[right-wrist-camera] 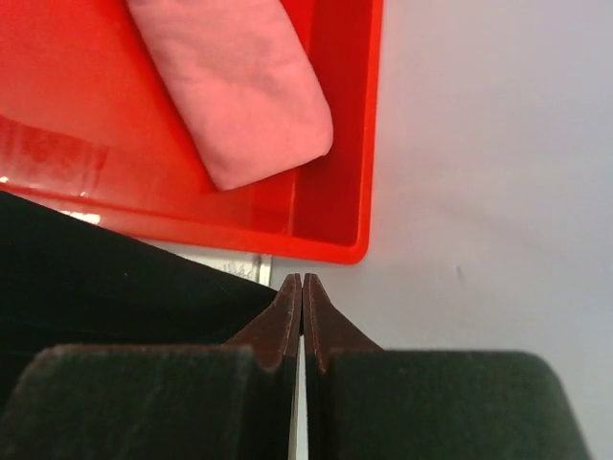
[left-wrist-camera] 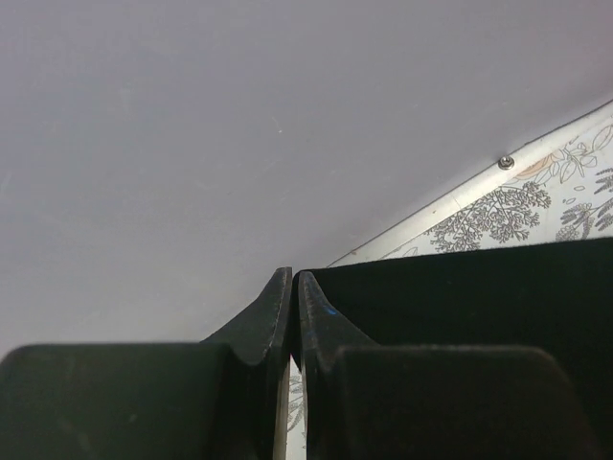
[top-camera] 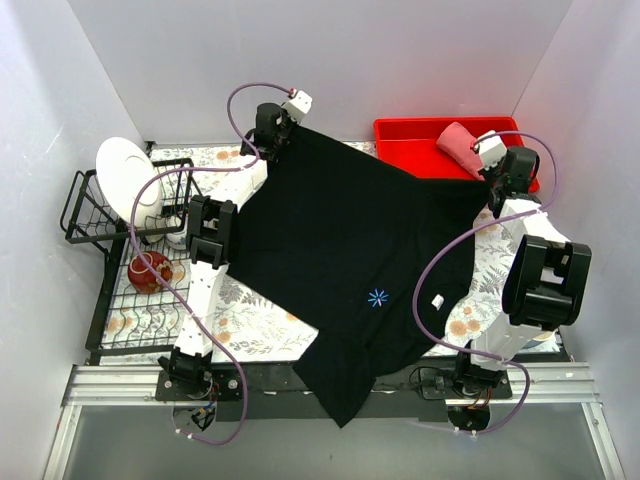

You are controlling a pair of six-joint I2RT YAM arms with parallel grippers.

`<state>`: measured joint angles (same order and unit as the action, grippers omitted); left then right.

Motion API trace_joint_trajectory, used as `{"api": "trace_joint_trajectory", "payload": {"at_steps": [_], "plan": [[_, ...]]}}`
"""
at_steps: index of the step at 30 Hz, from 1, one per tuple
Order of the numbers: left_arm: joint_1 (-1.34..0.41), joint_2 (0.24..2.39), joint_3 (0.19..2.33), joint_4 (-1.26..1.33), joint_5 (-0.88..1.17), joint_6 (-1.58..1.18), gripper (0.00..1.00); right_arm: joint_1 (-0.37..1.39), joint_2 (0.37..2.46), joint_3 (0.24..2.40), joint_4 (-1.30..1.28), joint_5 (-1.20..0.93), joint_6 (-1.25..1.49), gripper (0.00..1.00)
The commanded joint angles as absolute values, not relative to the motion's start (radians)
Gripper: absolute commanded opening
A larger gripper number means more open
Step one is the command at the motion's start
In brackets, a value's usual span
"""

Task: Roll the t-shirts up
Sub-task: Flatten out the T-shirt at the center of the board, then fold the T-shirt at the center of the board.

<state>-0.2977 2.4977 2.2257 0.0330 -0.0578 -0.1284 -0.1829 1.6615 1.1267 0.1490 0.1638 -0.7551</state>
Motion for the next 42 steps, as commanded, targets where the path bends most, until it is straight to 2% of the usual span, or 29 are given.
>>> {"api": "trace_joint_trajectory", "payload": {"at_steps": [1, 9, 13, 20, 24, 33, 42], "plan": [[-0.288, 2.513, 2.273, 0.037, -0.044, -0.087, 0.00, -0.192, 1.675, 1.248, 0.175, 0.207, -0.776, 0.01], [-0.290, 2.405, 2.171, -0.081, 0.053, -0.083, 0.00, -0.163, 1.608, 1.301, -0.141, 0.060, -0.632, 0.01], [-0.287, 2.338, 2.087, -0.091, 0.086, -0.043, 0.00, -0.108, 1.530, 1.252, -0.263, 0.034, -0.572, 0.01], [-0.275, 2.329, 2.072, -0.092, 0.124, 0.063, 0.00, 0.027, 1.395, 1.169, -0.359, 0.034, -0.500, 0.01], [-0.262, 2.347, 2.100, -0.094, 0.175, 0.143, 0.00, 0.048, 1.347, 1.140, -0.409, 0.049, -0.480, 0.01], [-0.229, 2.520, 2.341, -0.057, 0.183, 0.274, 0.00, 0.026, 1.198, 1.049, -0.449, 0.129, -0.523, 0.01], [-0.227, 2.464, 2.221, -0.005, 0.221, 0.331, 0.00, 0.026, 1.109, 1.039, -0.505, 0.115, -0.502, 0.01]]}}
